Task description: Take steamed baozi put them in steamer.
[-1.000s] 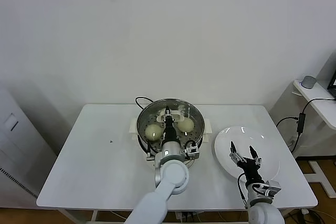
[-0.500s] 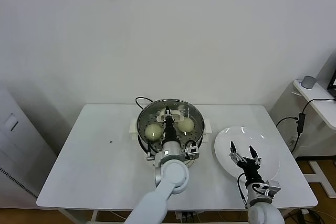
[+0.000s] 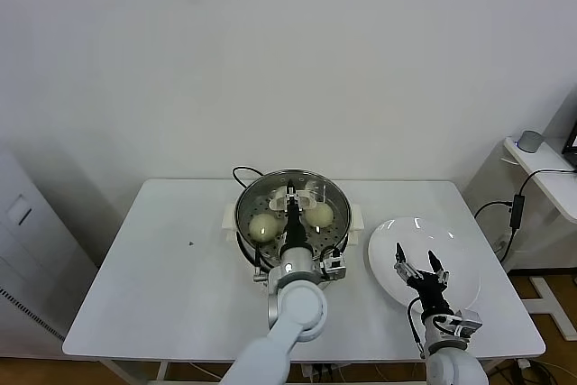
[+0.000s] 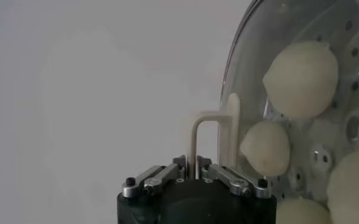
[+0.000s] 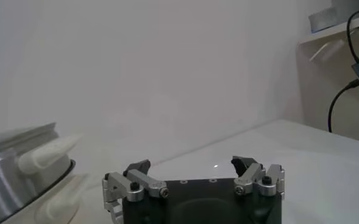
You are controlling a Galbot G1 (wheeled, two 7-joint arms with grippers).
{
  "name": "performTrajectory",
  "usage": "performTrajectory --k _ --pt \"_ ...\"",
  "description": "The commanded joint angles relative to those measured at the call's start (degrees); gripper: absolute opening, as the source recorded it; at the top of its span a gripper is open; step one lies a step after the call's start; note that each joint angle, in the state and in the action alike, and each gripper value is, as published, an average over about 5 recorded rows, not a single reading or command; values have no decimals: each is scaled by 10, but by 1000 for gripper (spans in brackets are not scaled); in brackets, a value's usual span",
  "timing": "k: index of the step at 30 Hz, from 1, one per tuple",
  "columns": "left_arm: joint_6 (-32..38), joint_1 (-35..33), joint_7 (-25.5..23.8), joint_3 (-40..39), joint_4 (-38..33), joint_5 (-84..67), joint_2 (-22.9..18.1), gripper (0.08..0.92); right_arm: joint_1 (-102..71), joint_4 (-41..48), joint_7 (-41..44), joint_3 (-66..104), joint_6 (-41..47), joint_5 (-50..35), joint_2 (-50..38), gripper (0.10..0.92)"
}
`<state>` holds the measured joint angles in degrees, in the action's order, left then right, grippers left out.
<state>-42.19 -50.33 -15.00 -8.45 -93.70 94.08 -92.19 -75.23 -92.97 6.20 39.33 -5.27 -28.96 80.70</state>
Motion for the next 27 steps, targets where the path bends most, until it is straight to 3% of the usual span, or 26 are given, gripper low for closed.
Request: performTrajectory --k 1,15,23,27 --pt "-28 -22 -22 -1 -57 12 -28 436 0 -1 0 0 0 0 0 823" --pt "-28 -72 -30 6 -145 39 -27 807 0 -1 -1 -2 2 0 1 823" --pt "-28 -140 -33 31 -232 47 7 823 -9 -9 3 -1 12 3 3 823" --pt "-28 -181 8 70 -265 19 30 823 -19 -20 13 -2 11 11 5 823"
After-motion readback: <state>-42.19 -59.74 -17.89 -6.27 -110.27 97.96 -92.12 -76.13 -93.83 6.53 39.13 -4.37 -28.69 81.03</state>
